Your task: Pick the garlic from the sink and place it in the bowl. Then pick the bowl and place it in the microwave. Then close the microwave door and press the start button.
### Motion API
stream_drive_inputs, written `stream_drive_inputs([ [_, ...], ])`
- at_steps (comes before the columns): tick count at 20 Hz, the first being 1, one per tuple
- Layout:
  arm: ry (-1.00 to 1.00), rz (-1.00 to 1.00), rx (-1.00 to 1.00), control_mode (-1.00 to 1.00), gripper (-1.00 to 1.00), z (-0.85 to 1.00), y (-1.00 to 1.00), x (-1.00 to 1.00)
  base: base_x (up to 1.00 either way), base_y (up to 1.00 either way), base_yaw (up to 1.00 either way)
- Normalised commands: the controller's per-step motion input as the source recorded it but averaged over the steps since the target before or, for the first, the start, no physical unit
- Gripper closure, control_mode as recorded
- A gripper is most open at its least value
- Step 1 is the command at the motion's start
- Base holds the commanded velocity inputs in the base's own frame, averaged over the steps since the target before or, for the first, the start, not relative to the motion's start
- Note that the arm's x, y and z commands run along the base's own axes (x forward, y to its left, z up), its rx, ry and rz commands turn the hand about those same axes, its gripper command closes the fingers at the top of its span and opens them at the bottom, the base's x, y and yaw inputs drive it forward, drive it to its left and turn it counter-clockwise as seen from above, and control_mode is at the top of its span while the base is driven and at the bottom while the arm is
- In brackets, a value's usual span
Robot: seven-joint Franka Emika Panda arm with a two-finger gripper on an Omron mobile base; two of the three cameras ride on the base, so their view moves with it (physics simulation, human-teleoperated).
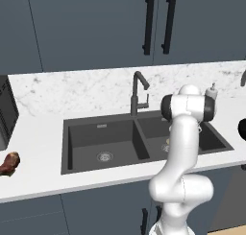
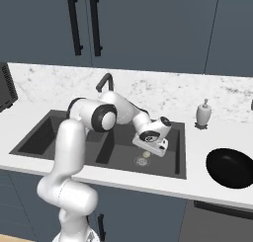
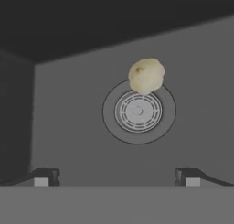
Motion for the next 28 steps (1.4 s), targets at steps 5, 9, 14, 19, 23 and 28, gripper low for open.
stream_drive_inputs([
  [5, 0.02, -0.02, 0.00, -1.00, -1.00, -0.25, -0.01, 0.36, 0.00, 0.00, 0.00],
  [9, 0.00, -0.01, 0.00, -1.00, -1.00, -0.33, 0.00, 0.28, 0.00, 0.00, 0.00],
  [14, 0.00, 0.00, 0.00, -1.00, -1.00, -0.36, -0.01, 0.17, 0.00, 0.00, 0.00],
  [19, 0.00, 0.00, 0.00, -1.00, -1.00, -0.25, -0.03, 0.33, 0.00, 0.00, 0.00],
  [23, 0.03, 0.00, 0.00, -1.00, -1.00, -0.23, 0.00, 0.37, 0.00, 0.00, 0.00],
  [28, 0.00, 0.00, 0.00, -1.00, -1.00, -0.34, 0.00, 0.36, 0.00, 0.00, 0.00],
])
